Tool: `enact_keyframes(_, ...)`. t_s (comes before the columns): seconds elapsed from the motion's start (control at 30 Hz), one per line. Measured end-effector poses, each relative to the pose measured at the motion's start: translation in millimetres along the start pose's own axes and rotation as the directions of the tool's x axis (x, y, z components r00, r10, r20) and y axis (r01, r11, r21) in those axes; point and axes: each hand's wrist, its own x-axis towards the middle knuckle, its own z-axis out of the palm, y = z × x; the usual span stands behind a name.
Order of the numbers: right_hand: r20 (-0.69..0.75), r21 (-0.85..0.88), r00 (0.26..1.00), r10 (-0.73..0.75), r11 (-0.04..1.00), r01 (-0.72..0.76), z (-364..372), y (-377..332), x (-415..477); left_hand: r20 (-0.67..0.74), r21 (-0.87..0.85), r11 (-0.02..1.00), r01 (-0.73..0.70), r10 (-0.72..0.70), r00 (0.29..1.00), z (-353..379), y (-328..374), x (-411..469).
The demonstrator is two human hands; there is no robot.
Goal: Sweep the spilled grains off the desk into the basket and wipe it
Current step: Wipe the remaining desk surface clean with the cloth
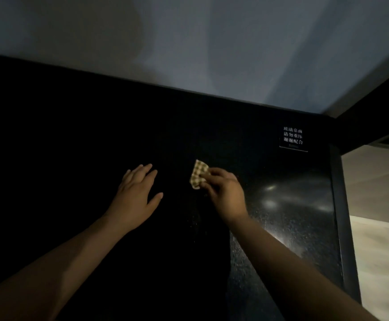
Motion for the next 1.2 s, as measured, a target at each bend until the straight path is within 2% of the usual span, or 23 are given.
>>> enact_keyframes(0.23, 0.061, 0.092, 0.991, -0.115, 0.990, 0.109, 9.7, 4.8, -79.1, -0.028, -0.001, 0.999, 0.045, -0.045, 0.999, 17.6, 6.7, -55.0)
enact_keyframes(0.37, 0.183, 0.171, 0.977, -0.107, 0.982, 0.076, 7.7, 2.3, -131.3, 0.003, 0.004, 0.999, 0.049, -0.049, 0.999, 26.5, 8.9, -80.6)
enact_keyframes(0.43, 0.103, 0.215, 0.992, -0.074, 0.975, 0.050, -3.9, -1.6, -136.0, 0.011, -0.004, 0.999, 0.034, -0.034, 0.999, 30.0, 10.0, -89.0)
enact_keyframes(0.5, -0.068, 0.247, 0.998, -0.005, 0.969, 0.022, -21.8, 0.2, -121.2, 0.018, -0.006, 1.000, 0.019, -0.019, 1.000, 34.1, 9.7, -95.3)
enact_keyframes(0.57, -0.207, 0.161, 0.978, 0.037, 0.987, -0.004, -39.1, 9.1, -92.5, 0.029, 0.001, 1.000, 0.004, -0.004, 1.000, 38.5, 9.0, -99.1)
enact_keyframes(0.63, -0.272, 0.083, 0.956, 0.111, 0.992, -0.091, -46.4, 23.7, -62.8, 0.033, 0.011, 1.000, -0.003, 0.002, 0.999, 42.3, 7.2, -101.5)
enact_keyframes(0.77, -0.225, 0.100, 0.945, 0.237, 0.971, -0.219, -21.2, 38.6, -49.9, 0.028, 0.028, 0.999, -0.032, 0.031, 0.999, 47.9, -1.2, -105.4)
enact_keyframes(0.83, -0.196, 0.107, 0.959, 0.205, 0.977, -0.187, -1.0, 27.9, -69.9, 0.025, 0.033, 0.998, -0.046, 0.046, 0.999, 47.9, -9.6, -108.7)
enact_keyframes(0.97, -0.119, 0.124, 0.992, 0.049, 0.992, -0.034, 31.0, -5.9, -148.7, 0.032, 0.044, 0.996, -0.075, 0.074, 0.997, 44.6, -26.1, -123.4)
enact_keyframes(1.07, 0.007, 0.204, 0.998, 0.065, 0.977, -0.065, 39.4, -27.7, -196.9, 0.041, 0.059, 0.996, -0.070, 0.068, 0.997, 41.1, -38.3, -138.1)
enact_keyframes(1.13, -0.019, 0.276, 0.994, 0.105, 0.957, -0.095, 32.3, -35.7, -204.8, 0.048, 0.073, 0.994, -0.084, 0.081, 0.996, 40.2, -46.6, -147.2)
enact_keyframes(1.2, -0.143, 0.263, 0.983, 0.116, 0.962, -0.075, 22.1, -35.7, -193.7, 0.050, 0.086, 0.991, -0.102, 0.098, 0.994, 40.2, -52.8, -155.8)
